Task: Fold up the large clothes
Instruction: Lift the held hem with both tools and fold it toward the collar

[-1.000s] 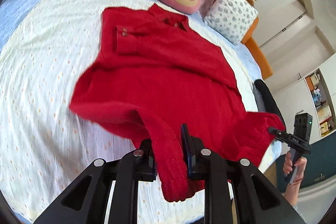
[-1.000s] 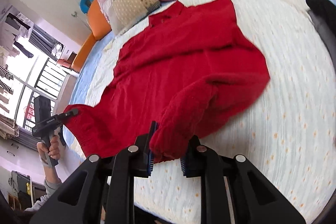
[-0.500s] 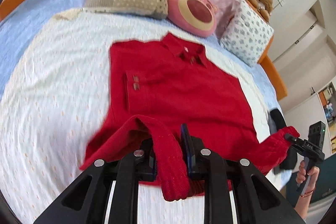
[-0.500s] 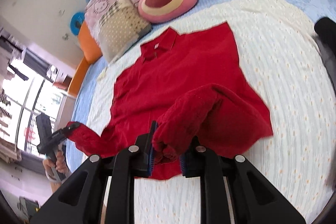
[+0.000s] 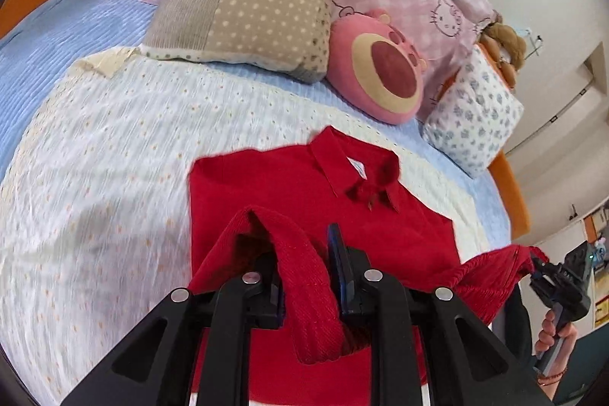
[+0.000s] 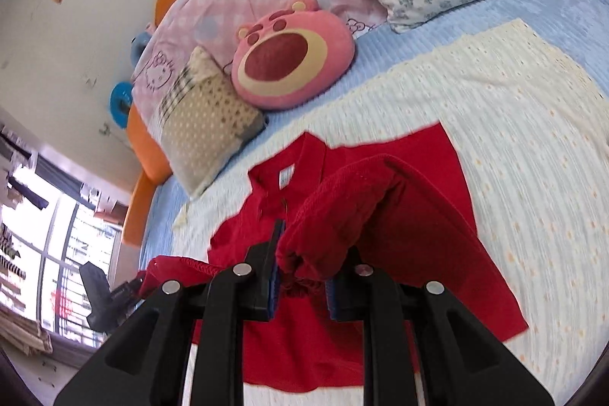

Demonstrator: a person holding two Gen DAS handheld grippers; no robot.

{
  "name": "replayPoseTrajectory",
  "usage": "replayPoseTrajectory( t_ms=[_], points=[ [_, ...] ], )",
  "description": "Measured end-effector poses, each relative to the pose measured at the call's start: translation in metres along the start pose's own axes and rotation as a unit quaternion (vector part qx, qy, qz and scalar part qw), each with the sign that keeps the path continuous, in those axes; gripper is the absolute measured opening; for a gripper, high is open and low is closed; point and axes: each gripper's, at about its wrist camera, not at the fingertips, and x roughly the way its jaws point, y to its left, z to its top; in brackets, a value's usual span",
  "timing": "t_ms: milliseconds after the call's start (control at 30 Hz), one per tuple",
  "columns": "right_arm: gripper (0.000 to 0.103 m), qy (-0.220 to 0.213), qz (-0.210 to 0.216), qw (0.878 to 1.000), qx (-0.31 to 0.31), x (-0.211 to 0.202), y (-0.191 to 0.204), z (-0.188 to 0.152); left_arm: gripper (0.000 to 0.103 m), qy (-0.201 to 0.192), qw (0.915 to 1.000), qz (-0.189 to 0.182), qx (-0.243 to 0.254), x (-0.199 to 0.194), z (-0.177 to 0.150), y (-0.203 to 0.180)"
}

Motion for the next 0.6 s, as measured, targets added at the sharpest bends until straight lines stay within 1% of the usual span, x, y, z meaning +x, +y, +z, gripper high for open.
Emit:
replayPoseTrajectory(
  t_ms=[67, 200, 333, 433, 500, 533, 600],
  points=[
    [0.019, 0.000, -0.008, 1.000, 0.004, 0.017, 0.002, 0.016, 0.023, 0.002, 1.0000, 0.003, -0.001, 0.013, 0.016, 0.002],
    [0.018, 0.005, -0.039, 0.999, 0.026, 0.066, -0.003, 0.048, 0.024, 0.003, 0.9994, 0.035, 0.002, 0.047, 0.050, 0.007],
    [0.018, 0.007, -0.067, 0.997, 0.046, 0.115, -0.012, 0.066, 0.024, 0.025, 0.9981, 0.055, -0.012, 0.094, 0.068, 0.019],
    [0.018, 0.011, -0.063, 0.995, 0.079, 0.142, -0.030, 0.074, 0.024, 0.037, 0.9976, 0.044, -0.038, 0.120, 0.073, 0.036],
    [0.018, 0.013, -0.051, 0.993, 0.101, 0.157, -0.044, 0.078, 0.024, 0.044, 0.9965, 0.024, -0.067, 0.135, 0.075, 0.052],
    [0.018, 0.015, -0.050, 0.993, 0.104, 0.163, -0.047, 0.080, 0.024, 0.049, 0.9957, 0.017, -0.078, 0.142, 0.076, 0.058],
    [0.018, 0.020, -0.056, 0.993, 0.098, 0.175, -0.051, 0.082, 0.024, 0.055, 0.9949, 0.016, -0.084, 0.154, 0.079, 0.063]
  ],
)
